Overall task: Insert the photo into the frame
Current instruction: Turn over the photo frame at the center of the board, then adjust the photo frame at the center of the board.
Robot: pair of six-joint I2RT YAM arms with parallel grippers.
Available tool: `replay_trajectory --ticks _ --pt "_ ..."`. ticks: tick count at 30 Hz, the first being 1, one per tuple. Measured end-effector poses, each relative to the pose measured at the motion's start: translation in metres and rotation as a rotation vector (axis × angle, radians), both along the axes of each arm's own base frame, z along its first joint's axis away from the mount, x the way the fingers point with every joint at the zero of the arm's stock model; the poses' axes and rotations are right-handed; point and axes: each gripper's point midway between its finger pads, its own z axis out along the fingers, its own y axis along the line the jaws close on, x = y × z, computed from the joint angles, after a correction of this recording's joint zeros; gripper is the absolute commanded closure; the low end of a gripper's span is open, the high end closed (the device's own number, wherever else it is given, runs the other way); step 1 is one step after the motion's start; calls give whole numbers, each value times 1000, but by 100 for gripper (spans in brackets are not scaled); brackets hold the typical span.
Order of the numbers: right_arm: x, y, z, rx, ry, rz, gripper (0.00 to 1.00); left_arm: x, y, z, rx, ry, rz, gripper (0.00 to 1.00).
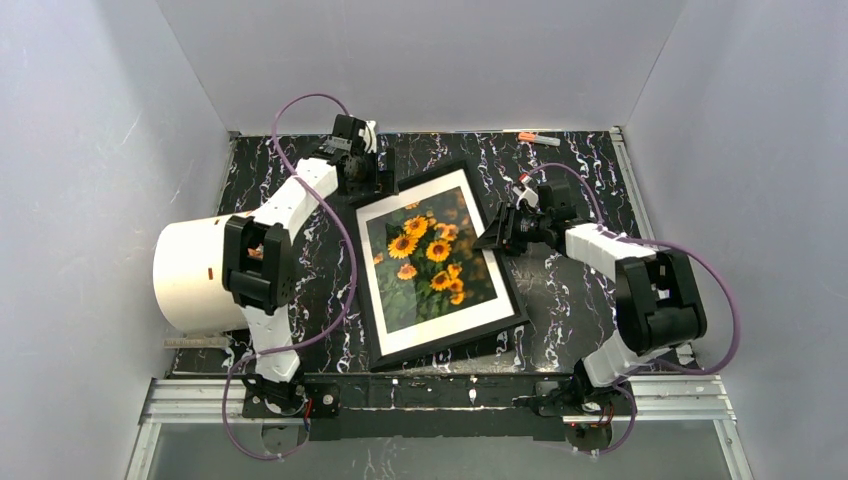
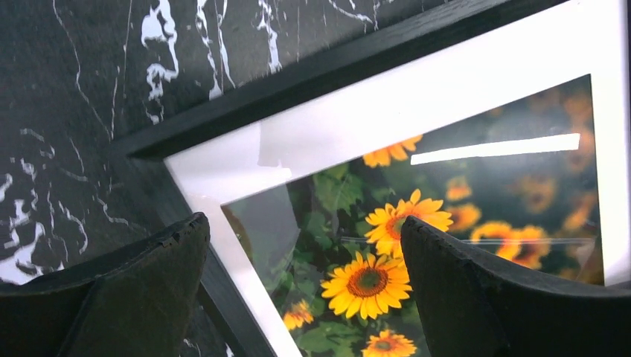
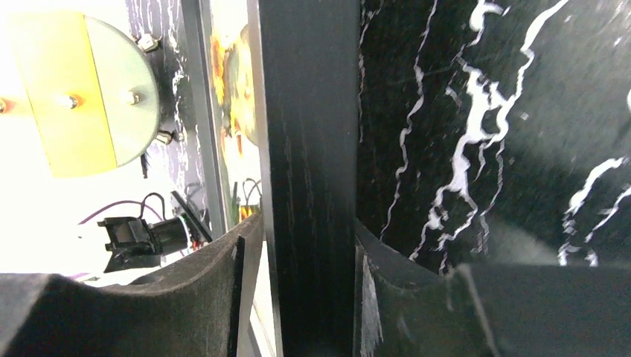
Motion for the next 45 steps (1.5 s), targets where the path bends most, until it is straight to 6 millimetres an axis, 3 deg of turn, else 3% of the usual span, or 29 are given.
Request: replay_trajectory --ticks 7,14,20,23,28,32,39,41,45 --pt "22 -5 -23 14 -27 -2 23 44 -4 -15 -14 -10 -49 2" --pt "36 -19 -40 -86 -49 -68 11 78 -5 -34 -25 -25 -80 1" --pt "64 -62 -48 -343 5 -287 5 99 1 -61 9 -54 -80 2" --pt "61 -78 -43 -418 52 -371 5 107 3 -68 23 -77 -93 2" --pt "14 -86 -18 -419 148 -398 3 110 5 -85 19 -72 -132 2" --pt "-47 -64 2 -287 211 -265 3 106 1 -93 -22 -51 -172 2" --pt "-173 3 -12 -277 423 180 2 96 -7 -96 -97 -23 -229 2" --pt "-192 7 -17 -299 457 236 2 94 -10 -101 -113 -15 -243 2" --pt "-207 0 -33 -355 519 247 2 93 -14 -101 -135 -20 -260 2"
